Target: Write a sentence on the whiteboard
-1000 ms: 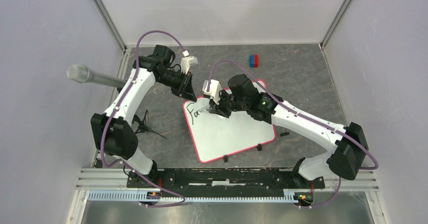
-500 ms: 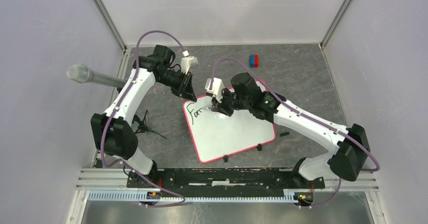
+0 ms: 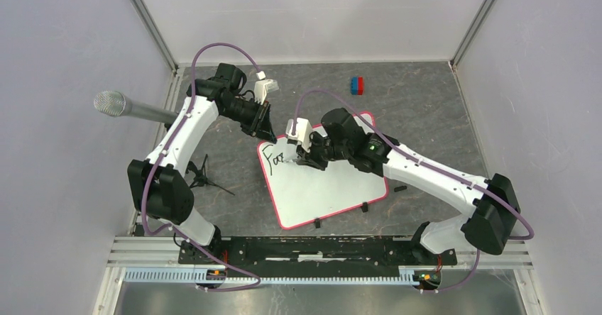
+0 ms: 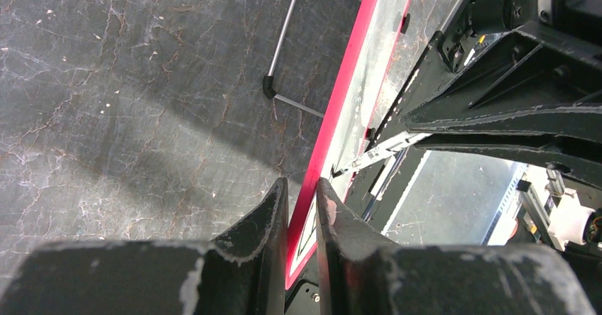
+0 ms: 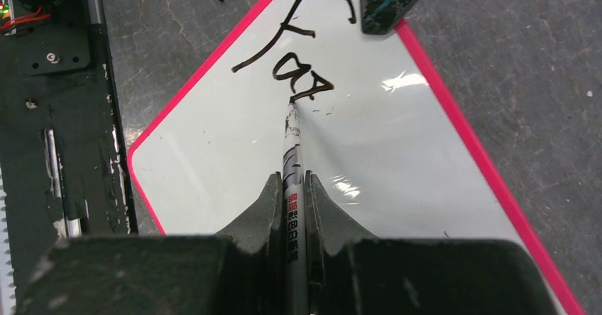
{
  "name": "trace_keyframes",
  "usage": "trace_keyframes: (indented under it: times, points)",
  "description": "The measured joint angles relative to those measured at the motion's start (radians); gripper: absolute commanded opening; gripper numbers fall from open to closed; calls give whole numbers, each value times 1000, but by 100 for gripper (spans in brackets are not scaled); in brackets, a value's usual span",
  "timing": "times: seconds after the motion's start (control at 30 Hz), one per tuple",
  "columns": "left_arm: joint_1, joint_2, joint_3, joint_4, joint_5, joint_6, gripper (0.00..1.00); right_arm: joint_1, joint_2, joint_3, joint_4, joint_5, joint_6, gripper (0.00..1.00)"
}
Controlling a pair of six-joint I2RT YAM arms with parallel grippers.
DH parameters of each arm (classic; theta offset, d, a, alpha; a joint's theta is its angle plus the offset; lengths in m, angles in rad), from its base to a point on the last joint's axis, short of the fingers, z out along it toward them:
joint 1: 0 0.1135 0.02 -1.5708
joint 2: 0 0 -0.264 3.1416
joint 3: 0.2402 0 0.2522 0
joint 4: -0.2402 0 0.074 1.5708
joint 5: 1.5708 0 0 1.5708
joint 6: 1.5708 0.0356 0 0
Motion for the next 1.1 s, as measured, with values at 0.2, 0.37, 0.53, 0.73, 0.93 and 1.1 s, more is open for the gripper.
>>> trace_keyframes:
  times: [0.2,0.37,0.53,0.73,0.93,1.1]
  points:
    - [0,0,0,0,0,0,2,10,0,-8,-28,1,-17,0]
    - [0,-4,-2,0,0,0,3,11,-2,6,-50,6,-26,0]
    - [0,-5,-3,0,1,0,2,11,-2,45,-47,19,-26,0]
    - [0,-6,-3,0,1,0,2,11,-2,58,-37,28,-26,0]
    - [0,-7,-5,0,2,0,2,10,17,64,-16,49,-24,0]
    - [0,-7,-7,2,0,0,2,7,34,67,0,51,-18,0]
